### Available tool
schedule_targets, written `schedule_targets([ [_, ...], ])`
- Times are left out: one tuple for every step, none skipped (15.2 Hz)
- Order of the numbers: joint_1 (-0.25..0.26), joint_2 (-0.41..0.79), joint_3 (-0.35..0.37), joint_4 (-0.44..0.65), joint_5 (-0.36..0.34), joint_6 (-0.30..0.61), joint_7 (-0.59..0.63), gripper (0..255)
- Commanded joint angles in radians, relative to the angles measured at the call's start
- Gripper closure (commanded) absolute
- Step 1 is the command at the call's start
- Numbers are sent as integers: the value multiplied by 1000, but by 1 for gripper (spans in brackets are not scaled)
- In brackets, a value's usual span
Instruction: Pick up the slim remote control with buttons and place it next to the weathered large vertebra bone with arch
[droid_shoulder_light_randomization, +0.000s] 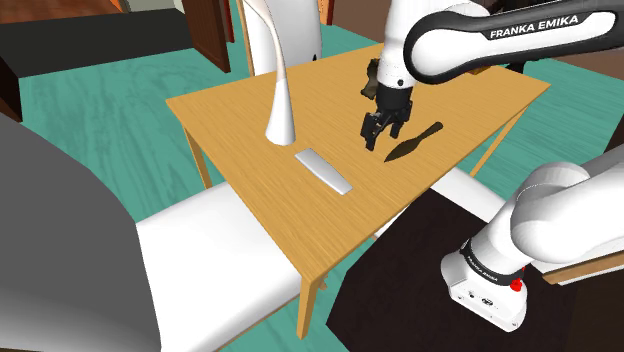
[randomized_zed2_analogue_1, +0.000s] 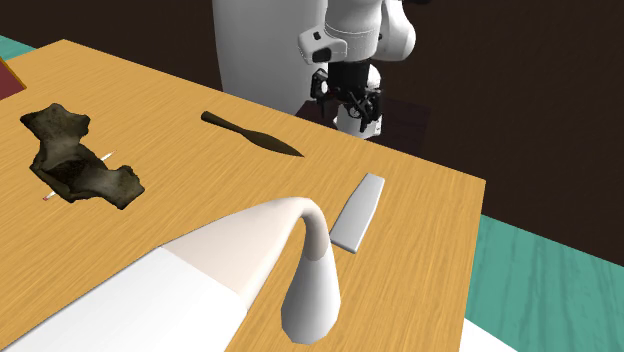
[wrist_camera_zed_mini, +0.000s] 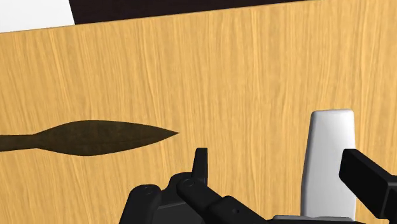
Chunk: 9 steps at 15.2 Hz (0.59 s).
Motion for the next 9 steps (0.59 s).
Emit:
schedule_targets([
  [12, 63, 20, 12, 10, 68, 16, 0],
  [17, 95, 28, 18, 13, 102, 23, 0],
  [22, 127, 37, 25, 15, 134, 30, 0],
  [26, 160, 46, 33, 16, 166, 38, 0],
  [30, 194, 54, 43, 17, 197, 45, 0],
  [34, 228, 63, 54, 16, 228, 53, 0],
  [38, 262, 71, 67, 15, 257, 61, 0],
  [41, 297, 79, 81, 12, 285, 70, 0],
  [45, 332, 87, 96, 8, 312, 78, 0],
])
